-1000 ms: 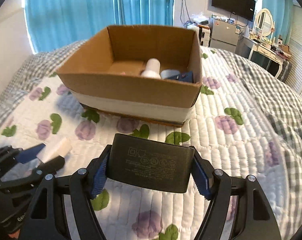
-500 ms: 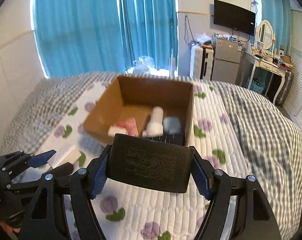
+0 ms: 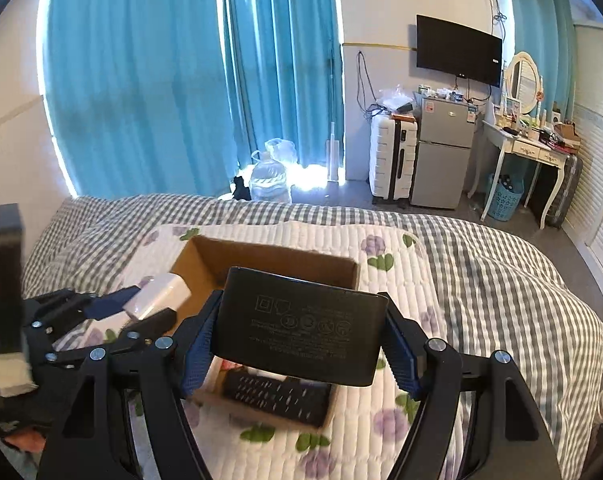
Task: Organize rigid objects
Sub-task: 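Place the charger and black adapter into the box and release both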
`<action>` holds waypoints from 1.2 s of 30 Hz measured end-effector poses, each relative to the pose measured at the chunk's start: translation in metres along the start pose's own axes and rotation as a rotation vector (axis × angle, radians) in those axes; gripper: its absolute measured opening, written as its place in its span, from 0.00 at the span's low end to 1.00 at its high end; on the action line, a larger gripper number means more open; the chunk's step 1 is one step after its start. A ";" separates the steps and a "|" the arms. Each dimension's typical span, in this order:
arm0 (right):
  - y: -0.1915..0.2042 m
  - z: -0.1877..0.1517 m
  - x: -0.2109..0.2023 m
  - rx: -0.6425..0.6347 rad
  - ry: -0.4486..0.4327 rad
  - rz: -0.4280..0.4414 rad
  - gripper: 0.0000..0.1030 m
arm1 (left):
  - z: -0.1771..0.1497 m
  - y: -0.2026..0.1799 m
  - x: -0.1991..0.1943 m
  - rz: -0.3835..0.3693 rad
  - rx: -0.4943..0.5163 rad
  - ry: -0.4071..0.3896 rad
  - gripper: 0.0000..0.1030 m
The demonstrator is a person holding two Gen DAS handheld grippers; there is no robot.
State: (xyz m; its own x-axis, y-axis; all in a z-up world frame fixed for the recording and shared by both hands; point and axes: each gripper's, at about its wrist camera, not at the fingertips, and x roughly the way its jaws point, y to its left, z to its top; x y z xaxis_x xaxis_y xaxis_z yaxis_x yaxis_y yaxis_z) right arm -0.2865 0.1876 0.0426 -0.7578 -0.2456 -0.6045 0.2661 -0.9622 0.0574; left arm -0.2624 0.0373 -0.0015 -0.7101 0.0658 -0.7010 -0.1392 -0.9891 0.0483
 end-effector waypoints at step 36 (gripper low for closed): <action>-0.006 -0.002 0.047 -0.014 0.047 0.029 0.70 | 0.007 0.046 -0.012 0.085 -0.037 -0.026 0.59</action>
State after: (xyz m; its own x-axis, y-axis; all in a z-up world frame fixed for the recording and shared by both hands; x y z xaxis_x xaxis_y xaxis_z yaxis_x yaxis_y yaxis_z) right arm -0.3223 0.1821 0.0124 -0.7209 -0.2676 -0.6392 0.2967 -0.9528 0.0643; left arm -0.2651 -0.0084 0.0145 -0.7362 -0.0161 -0.6766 -0.0521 -0.9954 0.0803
